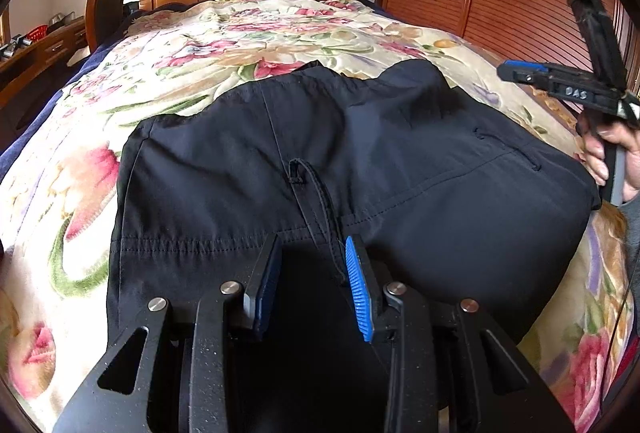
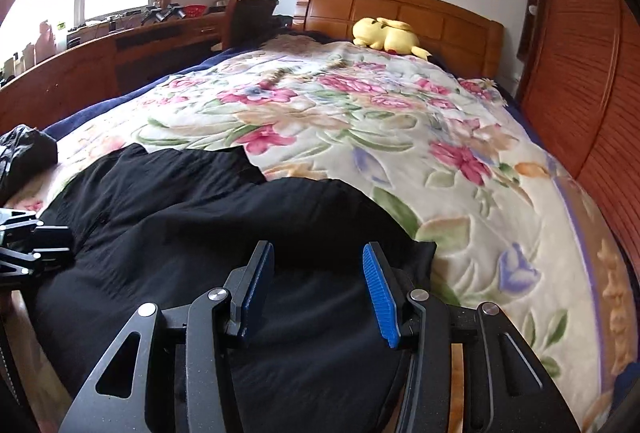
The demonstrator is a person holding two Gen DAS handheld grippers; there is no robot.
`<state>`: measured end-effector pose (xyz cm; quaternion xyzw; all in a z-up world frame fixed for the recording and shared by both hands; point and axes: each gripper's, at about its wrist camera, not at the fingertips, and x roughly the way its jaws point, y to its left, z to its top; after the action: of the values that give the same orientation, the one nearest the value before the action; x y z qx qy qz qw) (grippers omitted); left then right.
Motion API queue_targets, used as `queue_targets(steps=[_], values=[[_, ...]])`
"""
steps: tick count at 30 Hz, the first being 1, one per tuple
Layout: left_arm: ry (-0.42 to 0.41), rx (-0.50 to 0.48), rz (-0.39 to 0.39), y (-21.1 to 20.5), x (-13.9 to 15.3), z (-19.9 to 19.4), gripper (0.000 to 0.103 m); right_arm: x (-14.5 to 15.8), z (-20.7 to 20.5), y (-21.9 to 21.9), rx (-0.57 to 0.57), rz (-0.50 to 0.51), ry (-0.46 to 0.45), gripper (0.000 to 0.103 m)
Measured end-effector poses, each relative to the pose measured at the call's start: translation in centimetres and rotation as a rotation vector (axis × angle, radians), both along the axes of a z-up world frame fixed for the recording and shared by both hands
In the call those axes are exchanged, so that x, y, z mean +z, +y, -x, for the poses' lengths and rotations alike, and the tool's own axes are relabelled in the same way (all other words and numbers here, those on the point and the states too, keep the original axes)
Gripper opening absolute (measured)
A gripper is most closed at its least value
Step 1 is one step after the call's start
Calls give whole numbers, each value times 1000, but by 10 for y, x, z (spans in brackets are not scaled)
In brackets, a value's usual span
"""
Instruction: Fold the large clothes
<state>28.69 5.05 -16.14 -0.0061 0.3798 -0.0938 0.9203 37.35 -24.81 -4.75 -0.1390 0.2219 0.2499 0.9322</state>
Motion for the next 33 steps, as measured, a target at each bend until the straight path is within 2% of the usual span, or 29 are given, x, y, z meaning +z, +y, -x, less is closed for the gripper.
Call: queue_targets(steps=[6, 13, 18, 24, 33], values=[[-5, 1, -12, -2, 0, 1, 34, 3, 24, -9, -9, -25, 14, 48], [-11, 2, -26, -3, 0, 1, 34, -30, 66, -14, -56, -34, 101, 48], [-21, -4, -38, -3, 1, 3, 34, -50, 89, -14, -80, 7, 170, 48], [-34, -12, -56, -5, 5, 7, 34, -45, 108, -28, -146, 0, 206, 48], [-74, -75, -62, -19, 21, 26, 34, -62, 106, -29, -181, -6, 257, 48]])
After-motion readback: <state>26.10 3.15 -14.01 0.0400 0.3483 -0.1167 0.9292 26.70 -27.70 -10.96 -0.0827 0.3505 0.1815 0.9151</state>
